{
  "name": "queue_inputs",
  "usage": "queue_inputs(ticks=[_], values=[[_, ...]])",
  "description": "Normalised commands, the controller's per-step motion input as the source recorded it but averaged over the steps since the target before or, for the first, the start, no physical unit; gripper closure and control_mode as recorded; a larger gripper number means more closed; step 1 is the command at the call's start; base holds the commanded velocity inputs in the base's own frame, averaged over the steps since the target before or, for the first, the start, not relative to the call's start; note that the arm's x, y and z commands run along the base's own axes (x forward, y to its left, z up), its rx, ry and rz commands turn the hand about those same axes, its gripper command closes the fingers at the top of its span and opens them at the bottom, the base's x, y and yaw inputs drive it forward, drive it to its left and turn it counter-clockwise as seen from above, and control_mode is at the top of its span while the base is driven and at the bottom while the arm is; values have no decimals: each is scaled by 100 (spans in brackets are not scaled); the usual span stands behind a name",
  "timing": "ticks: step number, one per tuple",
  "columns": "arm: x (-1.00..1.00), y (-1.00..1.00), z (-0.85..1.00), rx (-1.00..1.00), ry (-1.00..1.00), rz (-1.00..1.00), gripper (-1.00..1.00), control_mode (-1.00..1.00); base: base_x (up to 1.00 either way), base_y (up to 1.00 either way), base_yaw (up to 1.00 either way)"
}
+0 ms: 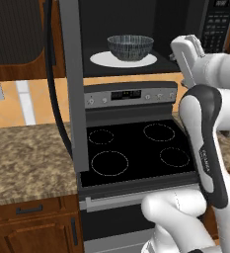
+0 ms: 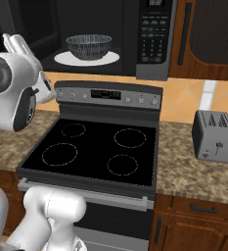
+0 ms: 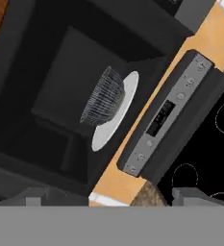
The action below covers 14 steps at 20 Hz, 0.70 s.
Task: Open the microwave, place the bowl with waffle inside the microwave, then close the microwave door and turn it on.
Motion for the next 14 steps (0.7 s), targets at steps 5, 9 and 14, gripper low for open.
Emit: queue_inputs(ticks=[5,9,14], values=[[-100,0,8,-46,-4,-3,-100,-100,0,0,0],[-100,0,28,-43,-13,0,-100,-100,0,0,0],[-100,-2,29,-36,-12,0,-100,-100,0,0,0]])
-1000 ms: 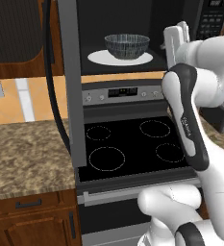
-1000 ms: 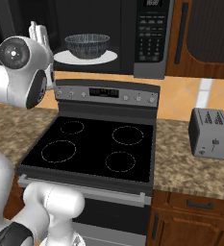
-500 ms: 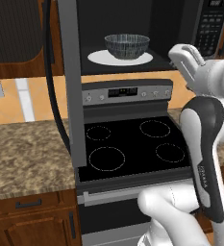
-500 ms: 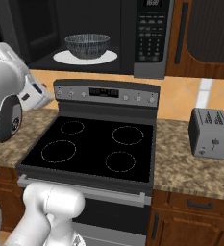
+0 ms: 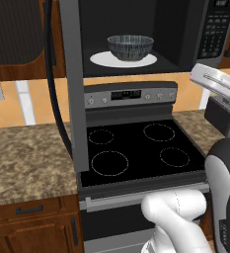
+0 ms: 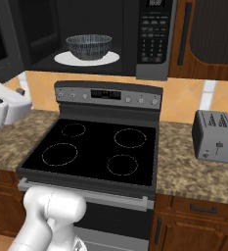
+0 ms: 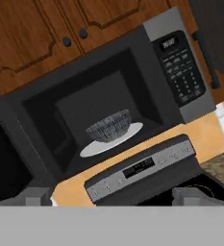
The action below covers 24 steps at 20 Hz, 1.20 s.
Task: Open the microwave, place the bowl with waffle inside the microwave, then close the microwave door and turn it on.
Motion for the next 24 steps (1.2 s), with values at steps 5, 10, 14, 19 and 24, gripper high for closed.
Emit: queue_inputs(ticks=[5,10,14,19,24], values=[[-100,6,19,-30,-8,0,-100,-100,0,0,0],[-89,43,9,-5,-11,8,-100,-100,0,0,0],[-77,80,-2,-25,35,5,-100,-100,0,0,0],[-62,86,-37,-27,30,-8,-100,-100,0,0,0],[-38,89,-27,-4,-2,-14,-100,-100,0,0,0]])
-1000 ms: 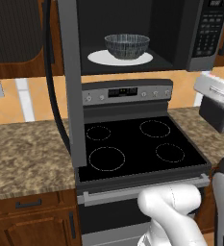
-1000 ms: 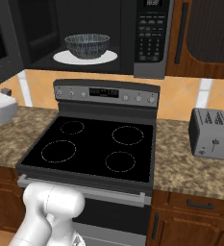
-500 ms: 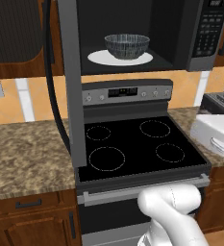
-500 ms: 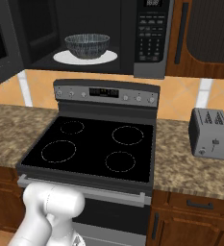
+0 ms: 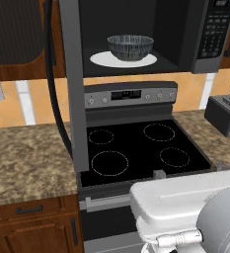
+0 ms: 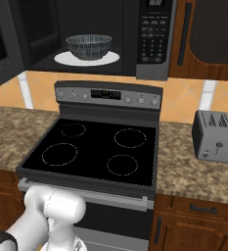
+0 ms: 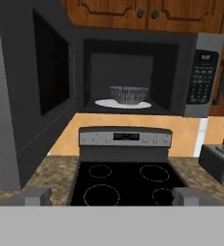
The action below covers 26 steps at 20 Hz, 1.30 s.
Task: Open the microwave, place the bowl with waffle inside the microwave, then close the microwave door and turn it on.
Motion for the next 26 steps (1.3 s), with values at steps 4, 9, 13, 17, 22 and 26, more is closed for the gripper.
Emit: queue_inputs(ticks=[4,9,13,17,22,26], values=[[6,100,-4,-7,-12,-19,-100,-100,0,0,0],[45,99,0,-15,-9,-15,-100,-100,0,0,0],[70,77,-21,-14,1,-27,-100,-100,0,0,0],[72,59,-42,-11,1,-30,-100,-100,0,0,0],[89,35,-79,-18,0,-34,-100,-100,0,0,0],[86,22,-82,-28,0,-26,-100,-100,0,0,0]])
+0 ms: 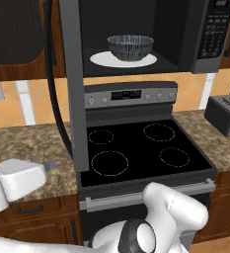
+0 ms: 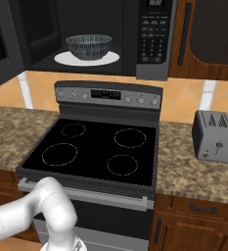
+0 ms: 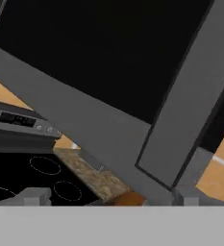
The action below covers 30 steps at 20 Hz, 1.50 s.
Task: Open the microwave, place the bowl with waffle inside the microwave, then close the microwave door and turn it on.
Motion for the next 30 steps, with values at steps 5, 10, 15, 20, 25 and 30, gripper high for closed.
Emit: queue_inputs(ticks=[5,10,15,20,25,30], values=[[90,0,-3,-29,13,-22,-100,-100,0,0,0],[35,0,0,-32,4,-22,-100,-100,0,0,0],[-19,-37,0,-9,-23,-20,-100,-100,0,0,0],[-30,-82,13,6,-28,-10,-100,-100,0,0,0],[-25,-100,28,19,-26,0,-100,-100,0,0,0],[-41,-96,31,16,-31,0,-100,-100,0,0,0]])
